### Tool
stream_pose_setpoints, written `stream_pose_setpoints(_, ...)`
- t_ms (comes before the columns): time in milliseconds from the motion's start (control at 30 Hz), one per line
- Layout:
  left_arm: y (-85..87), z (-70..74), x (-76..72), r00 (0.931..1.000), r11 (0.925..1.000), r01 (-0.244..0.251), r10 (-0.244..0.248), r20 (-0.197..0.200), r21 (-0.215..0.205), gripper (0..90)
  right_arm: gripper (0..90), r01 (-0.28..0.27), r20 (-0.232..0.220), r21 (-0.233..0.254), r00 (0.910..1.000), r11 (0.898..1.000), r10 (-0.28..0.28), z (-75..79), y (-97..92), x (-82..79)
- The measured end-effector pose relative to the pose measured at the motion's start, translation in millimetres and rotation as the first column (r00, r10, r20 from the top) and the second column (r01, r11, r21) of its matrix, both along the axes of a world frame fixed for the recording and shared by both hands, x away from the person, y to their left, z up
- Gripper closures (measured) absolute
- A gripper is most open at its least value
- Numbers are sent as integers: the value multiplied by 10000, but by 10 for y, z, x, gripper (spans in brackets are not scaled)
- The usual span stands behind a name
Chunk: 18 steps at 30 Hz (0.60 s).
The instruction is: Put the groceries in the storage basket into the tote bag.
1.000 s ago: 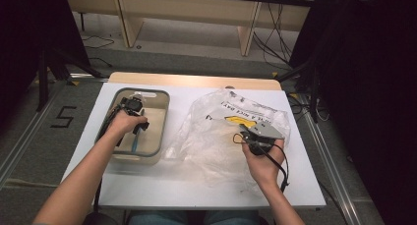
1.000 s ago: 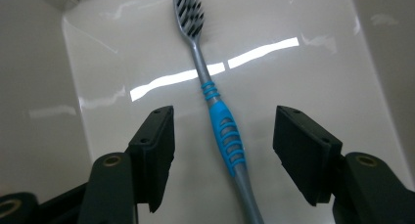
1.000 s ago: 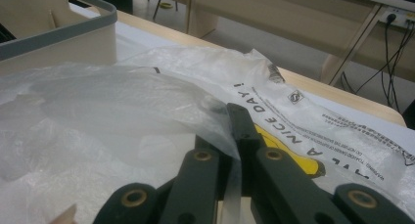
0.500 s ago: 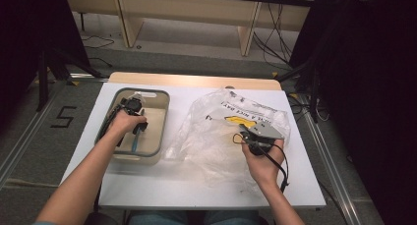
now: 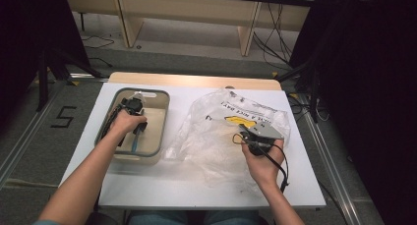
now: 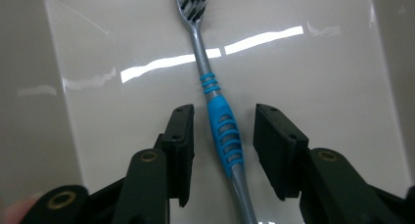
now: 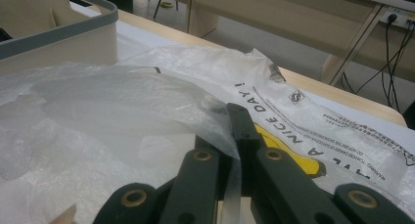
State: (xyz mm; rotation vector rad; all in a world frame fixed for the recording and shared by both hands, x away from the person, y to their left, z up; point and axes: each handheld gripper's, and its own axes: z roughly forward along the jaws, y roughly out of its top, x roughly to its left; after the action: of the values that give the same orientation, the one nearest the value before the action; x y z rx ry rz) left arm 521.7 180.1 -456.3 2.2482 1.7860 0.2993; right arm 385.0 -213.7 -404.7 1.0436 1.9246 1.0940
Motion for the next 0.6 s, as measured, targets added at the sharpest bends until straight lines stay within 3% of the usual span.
stream_pose_setpoints(133, 11, 0, 11, 9999, 9998, -89, 86, -124, -186, 615, 900, -5, 1, -14, 10000, 10000, 5, -1, 2, 1)
stream_pose_setpoints(600, -2, 8, 32, 9993, 9998, -186, 184, -314, -88, 674, 900, -22, 11, -33, 10000, 10000, 22, 0, 3, -2)
